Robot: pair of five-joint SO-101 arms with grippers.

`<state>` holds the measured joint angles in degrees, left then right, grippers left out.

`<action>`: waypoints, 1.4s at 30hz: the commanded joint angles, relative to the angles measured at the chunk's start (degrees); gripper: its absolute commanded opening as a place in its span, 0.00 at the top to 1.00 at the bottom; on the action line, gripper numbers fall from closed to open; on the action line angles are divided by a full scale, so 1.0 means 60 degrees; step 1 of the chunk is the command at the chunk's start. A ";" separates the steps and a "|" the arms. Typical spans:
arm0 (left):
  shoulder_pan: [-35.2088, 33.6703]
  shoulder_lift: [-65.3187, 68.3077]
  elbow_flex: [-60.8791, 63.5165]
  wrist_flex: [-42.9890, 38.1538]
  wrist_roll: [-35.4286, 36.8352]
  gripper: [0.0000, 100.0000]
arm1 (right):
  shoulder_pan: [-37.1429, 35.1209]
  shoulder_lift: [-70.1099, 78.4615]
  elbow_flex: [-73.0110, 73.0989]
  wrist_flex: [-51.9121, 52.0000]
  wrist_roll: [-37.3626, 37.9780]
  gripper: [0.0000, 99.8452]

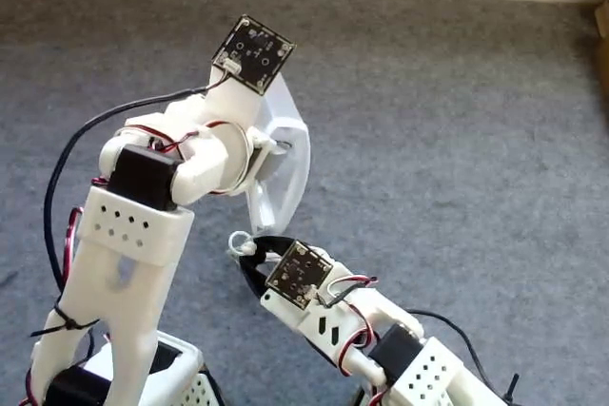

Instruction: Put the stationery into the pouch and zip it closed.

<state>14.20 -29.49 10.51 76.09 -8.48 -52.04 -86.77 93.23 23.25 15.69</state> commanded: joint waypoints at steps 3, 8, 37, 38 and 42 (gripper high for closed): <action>0.0227 -0.0081 -0.1092 0.0747 -0.0073 0.76 | -0.0022 -0.0271 -0.0095 0.0037 0.0059 1.00; 0.0740 -0.0081 -0.1648 0.1392 0.0410 0.76 | -0.0007 -0.0271 -0.0095 0.0037 0.0044 1.00; -0.0330 -0.0081 -0.1692 0.2095 -0.0425 0.76 | 0.1253 -0.0271 -0.0198 0.0110 0.0029 1.00; -0.0359 -0.0081 -0.1707 0.2183 -0.0454 0.76 | 0.1341 -0.0271 -0.0198 0.0344 0.0029 1.00; -0.0388 -0.0081 -0.1692 0.2315 -0.0996 0.76 | 0.1707 -0.0271 -0.0813 0.1355 0.0015 1.00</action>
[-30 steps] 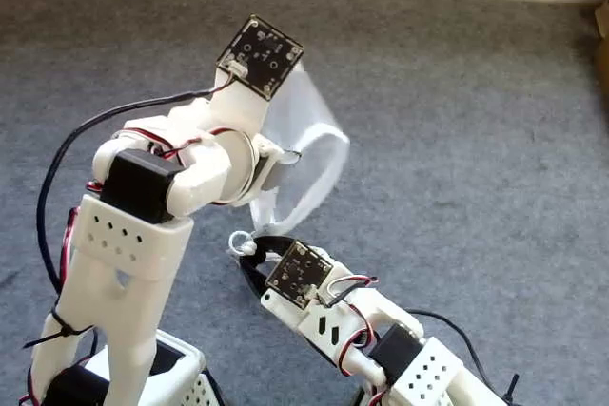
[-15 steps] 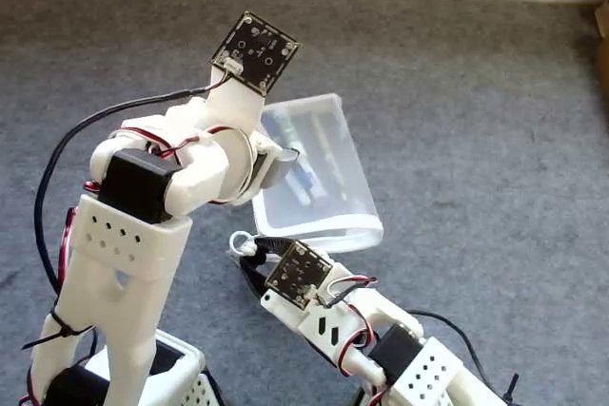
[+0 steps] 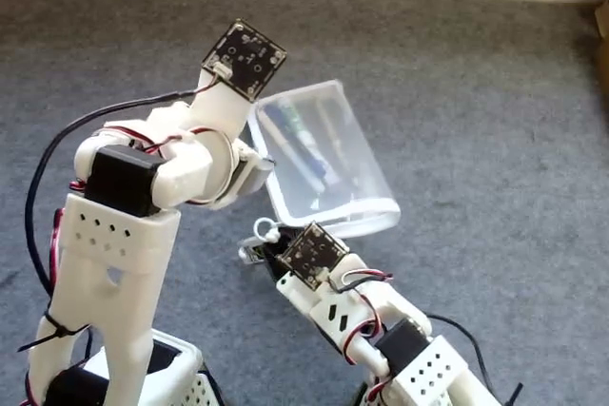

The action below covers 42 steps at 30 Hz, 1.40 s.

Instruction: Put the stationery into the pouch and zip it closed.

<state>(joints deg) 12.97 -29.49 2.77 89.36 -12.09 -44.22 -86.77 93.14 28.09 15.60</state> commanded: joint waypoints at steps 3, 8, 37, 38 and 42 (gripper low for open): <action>-0.0198 -0.0081 -0.0374 0.0103 -0.0381 0.76 | 0.0696 -0.0271 -0.1414 0.1458 0.0029 1.00; -0.0183 -0.0418 -0.0315 0.0293 -0.0381 0.76 | 0.0901 -0.0271 -0.1883 0.2059 0.0029 1.00; 0.0095 -0.5868 0.7436 -0.4234 -0.2344 0.76 | 0.1897 -0.0593 -0.4183 0.4579 0.0000 1.00; 0.0242 -0.5971 0.7685 -0.4440 -0.2330 0.76 | 0.1912 -0.0857 -0.4242 0.4637 -0.0117 1.00; 0.0828 -0.6527 0.8271 -0.4864 -0.2330 0.76 | 0.2425 -0.2190 -0.4271 0.4623 -0.0381 1.00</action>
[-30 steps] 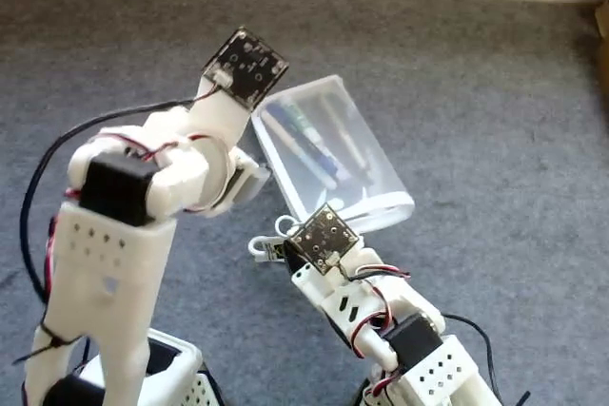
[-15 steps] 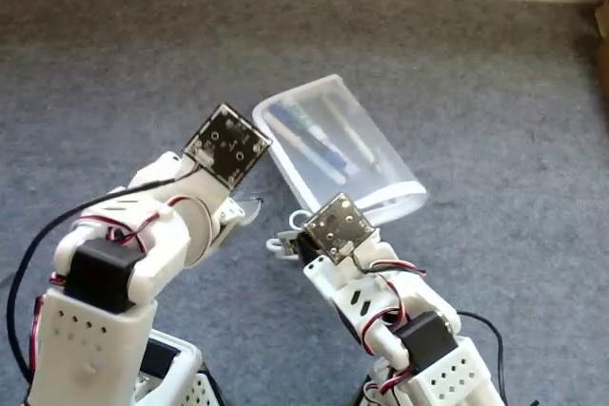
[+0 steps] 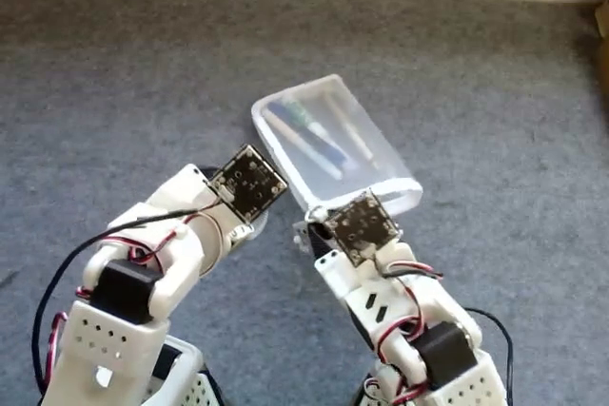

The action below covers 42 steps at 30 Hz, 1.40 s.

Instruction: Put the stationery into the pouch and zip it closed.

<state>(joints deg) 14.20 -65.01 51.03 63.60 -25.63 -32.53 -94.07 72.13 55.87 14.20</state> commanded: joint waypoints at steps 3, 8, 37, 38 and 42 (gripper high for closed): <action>0.1062 -0.1033 0.0403 -0.0630 -0.0073 0.75 | 0.0989 -0.1736 -0.0784 -0.0007 -0.0147 1.00; 0.1736 -0.1502 0.0740 -0.0908 -0.0073 0.72 | 0.1106 -0.1839 -0.0857 0.0051 -0.0147 1.00; 0.2513 -0.1516 0.3553 -0.5436 -0.0132 0.72 | 0.0637 -0.1853 -0.1795 0.1780 0.0659 1.00; 0.2542 -0.1516 0.3626 -0.5524 -0.0132 0.72 | 0.0432 -0.1853 -0.1941 0.2015 0.0762 1.00; 0.2557 -0.1516 0.3861 -0.5817 -0.0132 0.72 | -0.0198 -0.1853 -0.2352 0.2454 0.0864 1.00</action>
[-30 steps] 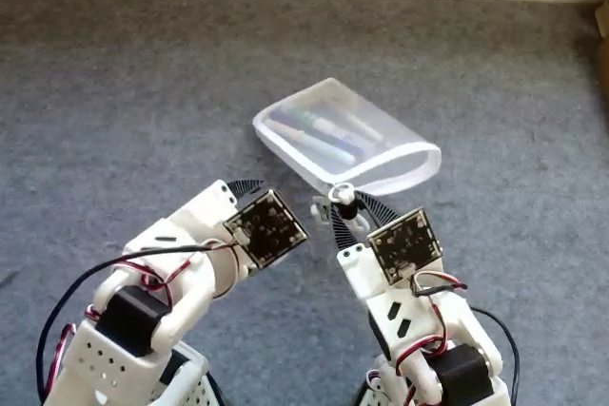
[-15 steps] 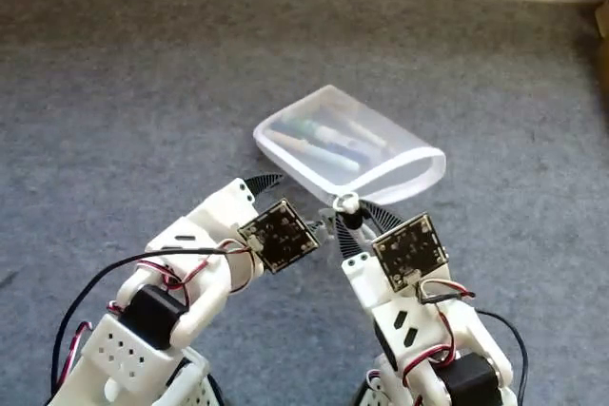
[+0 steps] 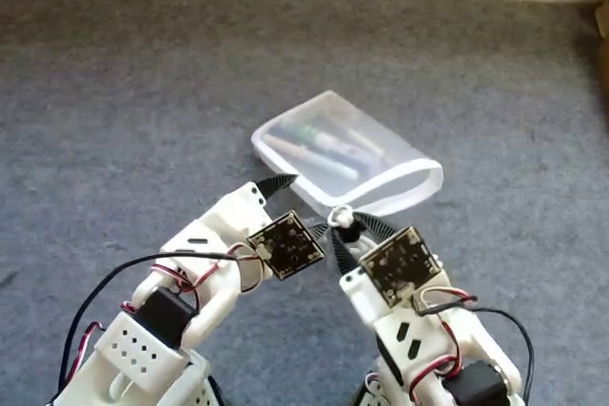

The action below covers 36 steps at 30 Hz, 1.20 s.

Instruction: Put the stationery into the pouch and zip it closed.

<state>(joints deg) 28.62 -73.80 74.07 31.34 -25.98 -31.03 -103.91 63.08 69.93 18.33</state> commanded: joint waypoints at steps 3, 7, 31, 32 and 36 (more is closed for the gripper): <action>0.0154 -0.0051 0.0183 -0.0659 -0.0073 0.72 | -0.0535 -0.0198 -0.0886 0.0154 0.0176 1.00; 0.0154 -0.0051 0.0388 -0.0806 -0.0073 0.72 | -0.0549 -0.0198 -0.0916 0.0388 0.0190 1.00; 0.0081 -0.0154 0.1297 -0.1832 -0.0073 1.00 | -0.0564 -0.0183 -0.1766 0.0418 0.0147 1.00; 0.0081 -0.0154 0.1223 -0.1802 -0.0073 0.99 | -0.0198 -0.0139 -0.1634 0.0198 0.0117 1.00; 0.0066 -0.0154 0.1092 -0.1788 -0.0015 0.99 | 0.0637 -0.0198 -0.0857 -0.0725 0.0103 1.00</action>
<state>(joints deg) 29.32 -73.80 82.95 22.11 -25.98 -30.68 -104.44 57.36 70.55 18.77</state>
